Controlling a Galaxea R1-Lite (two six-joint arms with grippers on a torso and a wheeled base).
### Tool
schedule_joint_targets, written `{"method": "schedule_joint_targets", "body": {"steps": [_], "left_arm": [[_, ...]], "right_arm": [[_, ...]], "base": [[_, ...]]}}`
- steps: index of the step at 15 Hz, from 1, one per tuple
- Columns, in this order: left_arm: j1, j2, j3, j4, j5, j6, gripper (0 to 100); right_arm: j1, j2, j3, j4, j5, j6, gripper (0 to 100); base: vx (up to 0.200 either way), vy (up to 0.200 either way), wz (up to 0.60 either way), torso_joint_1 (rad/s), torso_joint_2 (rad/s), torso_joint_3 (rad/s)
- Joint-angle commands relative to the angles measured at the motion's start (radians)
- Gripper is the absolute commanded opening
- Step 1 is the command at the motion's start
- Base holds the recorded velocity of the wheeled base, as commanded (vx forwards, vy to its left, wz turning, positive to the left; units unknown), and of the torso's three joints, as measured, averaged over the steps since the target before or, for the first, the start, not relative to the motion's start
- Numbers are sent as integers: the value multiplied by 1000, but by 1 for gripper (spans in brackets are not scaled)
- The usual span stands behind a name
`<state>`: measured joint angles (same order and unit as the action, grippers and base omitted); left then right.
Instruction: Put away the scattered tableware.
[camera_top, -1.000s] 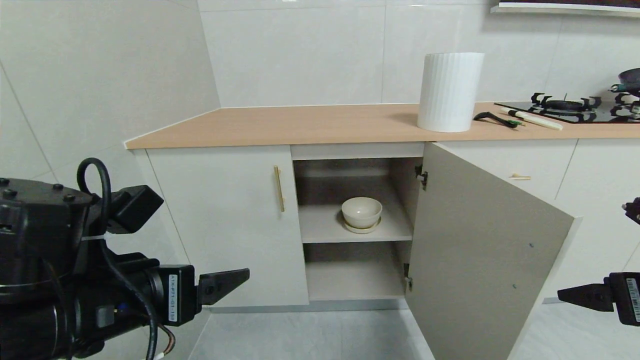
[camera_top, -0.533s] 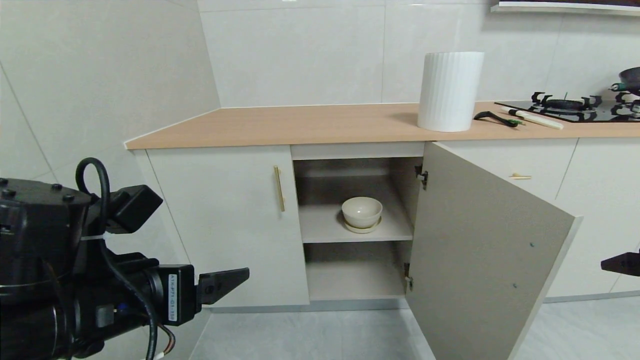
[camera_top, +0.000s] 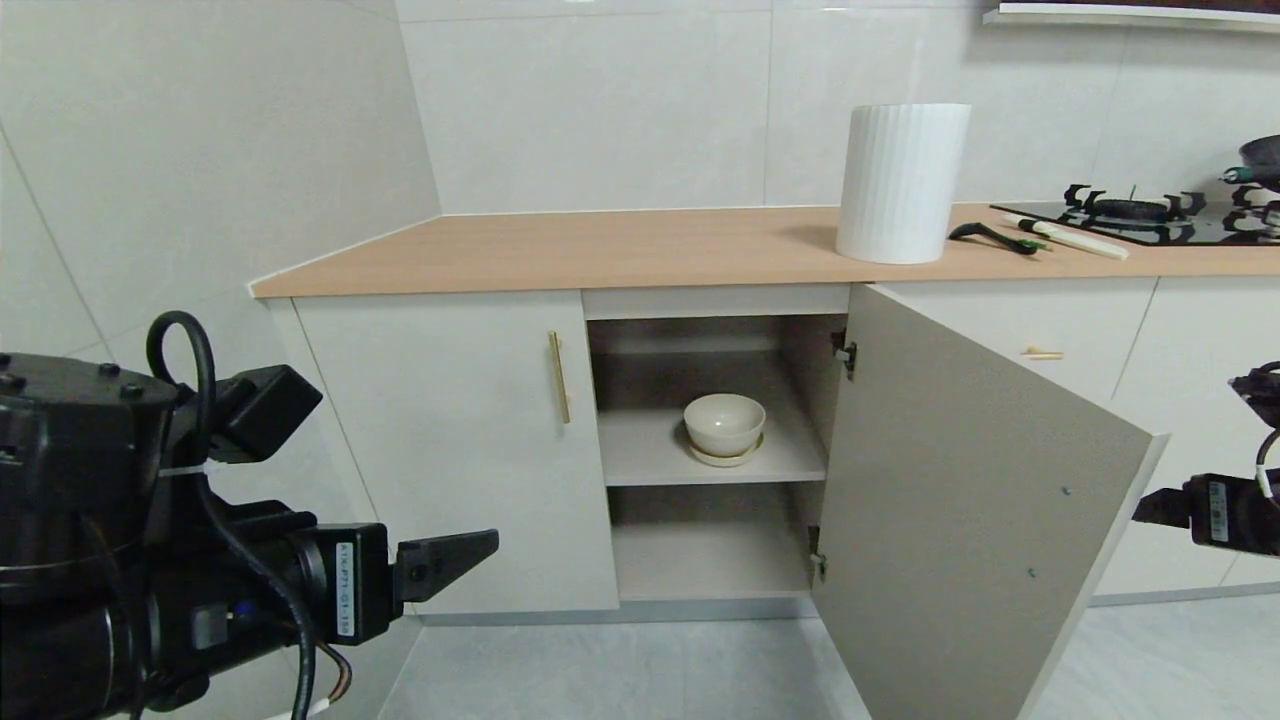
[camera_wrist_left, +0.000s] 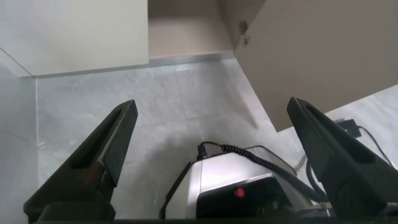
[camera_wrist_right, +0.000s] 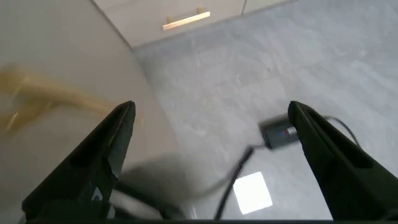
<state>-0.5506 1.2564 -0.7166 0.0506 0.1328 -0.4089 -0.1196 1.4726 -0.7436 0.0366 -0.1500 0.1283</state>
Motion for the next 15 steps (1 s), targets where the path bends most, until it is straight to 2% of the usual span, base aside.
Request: {"method": "schedule_joint_targets", "body": {"steps": [1,4,5,8,12,15], "left_arm": [[0,1,0,0,1,1,100],[0,1,0,0,1,-2,100],[3,1,-4,0,1,-10,100],[3,-2,-4,0,1,-10,100],[3,-11,-9,0,2,-10,100],[3,-31,-17,0,-1,-10,100]], "right_arm": [[1,80,35,-38,3,8,100],[9,100,38,-55,13,28,100],[11,98,41,-55,61,37,100],[26,98,47,-58,102,37,100],[132,103,69,-81,112,103,100],[258,103,64,-89,112,117,100]], "base": [[0,0,0,0,0,0],[0,0,0,0,0,0],[0,0,0,0,0,0],[0,0,0,0,0,0],[0,0,0,0,0,0],[0,0,0,0,0,0]]}}
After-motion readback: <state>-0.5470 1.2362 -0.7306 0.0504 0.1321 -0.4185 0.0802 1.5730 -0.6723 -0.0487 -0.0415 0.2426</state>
